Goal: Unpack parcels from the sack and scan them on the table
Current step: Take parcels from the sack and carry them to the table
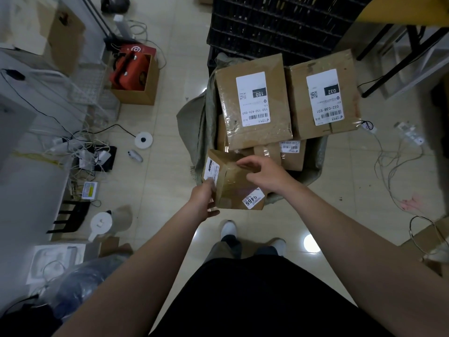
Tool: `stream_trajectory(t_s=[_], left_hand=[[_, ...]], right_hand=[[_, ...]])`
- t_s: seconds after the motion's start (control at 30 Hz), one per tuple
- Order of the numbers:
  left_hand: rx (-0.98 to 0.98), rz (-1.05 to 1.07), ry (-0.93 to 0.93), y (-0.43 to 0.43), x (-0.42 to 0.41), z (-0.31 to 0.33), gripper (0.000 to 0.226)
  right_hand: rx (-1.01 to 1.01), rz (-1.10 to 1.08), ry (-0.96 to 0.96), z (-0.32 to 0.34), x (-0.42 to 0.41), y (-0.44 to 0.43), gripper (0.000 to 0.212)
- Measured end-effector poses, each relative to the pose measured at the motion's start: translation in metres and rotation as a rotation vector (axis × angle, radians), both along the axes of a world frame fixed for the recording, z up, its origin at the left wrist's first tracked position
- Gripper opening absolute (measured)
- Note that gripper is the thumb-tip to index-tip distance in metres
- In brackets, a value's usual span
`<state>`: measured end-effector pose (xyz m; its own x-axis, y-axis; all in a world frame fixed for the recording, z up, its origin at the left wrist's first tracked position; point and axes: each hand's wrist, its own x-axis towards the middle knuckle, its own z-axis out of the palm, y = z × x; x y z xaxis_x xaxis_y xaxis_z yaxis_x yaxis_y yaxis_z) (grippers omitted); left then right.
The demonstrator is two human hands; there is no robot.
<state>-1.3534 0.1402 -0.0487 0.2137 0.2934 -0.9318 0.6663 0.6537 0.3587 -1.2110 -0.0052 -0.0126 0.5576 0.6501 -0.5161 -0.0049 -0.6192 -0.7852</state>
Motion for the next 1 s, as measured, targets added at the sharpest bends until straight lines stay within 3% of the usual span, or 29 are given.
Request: stream_trajectory(t_s=[0.2, 0.4, 0.57, 0.7, 1.0], left_hand=[[0.079, -0.045, 0.052, 0.011, 0.018, 0.006, 0.050], [0.447, -0.200, -0.095, 0.027, 0.051, 0.029, 0.036], [0.837, -0.584, -0.286, 0.030, 0.101, 0.085, 0.019], [1.000, -0.881, -0.386, 0.020, 0.153, 0.128, 0.025], [1.030, -1.227, -0.471, -0.071, 0.290, 0.184, 0.023]], right_hand=[[-0.034, -0.038, -0.009, -0.004, 0.000, 0.000, 0.047], [-0.080, -0.042, -0.078, 0.005, 0.022, -0.012, 0.043], [-0.134, -0.072, -0.170, 0.039, 0.066, -0.025, 0.025], [-0.188, -0.092, -0.309, 0.083, 0.114, -0.041, 0.013], [-0.301, -0.110, -0.445, 0.132, 0.248, -0.130, 0.013]])
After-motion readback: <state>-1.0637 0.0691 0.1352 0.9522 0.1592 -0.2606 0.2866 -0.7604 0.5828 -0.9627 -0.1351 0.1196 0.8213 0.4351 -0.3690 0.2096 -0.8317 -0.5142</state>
